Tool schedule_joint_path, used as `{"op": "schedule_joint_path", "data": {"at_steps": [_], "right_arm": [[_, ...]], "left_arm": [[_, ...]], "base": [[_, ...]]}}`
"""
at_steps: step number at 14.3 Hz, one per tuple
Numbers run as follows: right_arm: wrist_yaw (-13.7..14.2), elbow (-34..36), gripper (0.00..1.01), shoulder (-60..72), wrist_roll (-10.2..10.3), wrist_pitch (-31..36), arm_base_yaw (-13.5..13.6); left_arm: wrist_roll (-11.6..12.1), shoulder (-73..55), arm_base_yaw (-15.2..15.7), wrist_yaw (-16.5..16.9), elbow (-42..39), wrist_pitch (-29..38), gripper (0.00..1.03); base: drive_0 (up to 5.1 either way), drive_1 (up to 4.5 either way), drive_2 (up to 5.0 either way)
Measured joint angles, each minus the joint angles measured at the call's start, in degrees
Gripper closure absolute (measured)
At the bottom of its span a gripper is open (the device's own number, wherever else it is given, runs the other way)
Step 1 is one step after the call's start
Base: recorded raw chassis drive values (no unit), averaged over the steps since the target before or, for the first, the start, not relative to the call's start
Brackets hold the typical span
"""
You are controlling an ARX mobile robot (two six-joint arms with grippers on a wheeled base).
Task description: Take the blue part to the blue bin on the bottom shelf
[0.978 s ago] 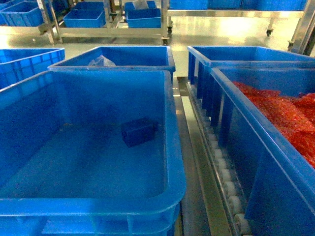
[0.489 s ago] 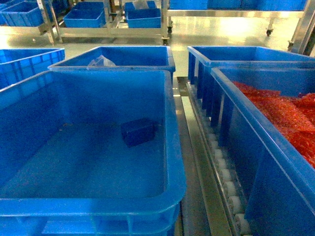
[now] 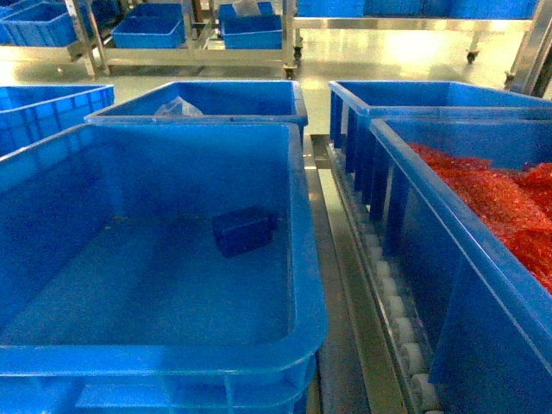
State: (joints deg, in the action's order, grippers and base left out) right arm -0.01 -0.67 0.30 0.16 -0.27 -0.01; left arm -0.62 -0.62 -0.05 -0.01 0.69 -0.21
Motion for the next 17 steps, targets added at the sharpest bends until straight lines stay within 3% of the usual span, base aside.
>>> {"op": "schedule_joint_path", "data": {"at_steps": [2,5,8,17], "right_arm": [[0.00,0.00,0.03,0.00,-0.02,0.00,0.00],[0.00,0.00,0.03,0.00,0.00,0.00,0.00],[0.00,0.00,0.03,0.00,0.00,0.00,0.00],[0.00,0.00,0.03,0.00,0.00,0.00,0.00]], "left_arm": [[0.00,0.00,0.00,0.00,0.00,-0.02,0.56],[0.02,0.00,0.00,0.00,0.00,-0.02,0.22],[0.04,0.00,0.00,-0.02,0.00,-0.02,0.03],[0.04,0.00,0.00,0.00,0.00,0.00,0.05]], "base": [[0.0,0.00,0.0],[0.0,0.00,0.0],[0.0,0.00,0.0],[0.0,0.00,0.0]]}}
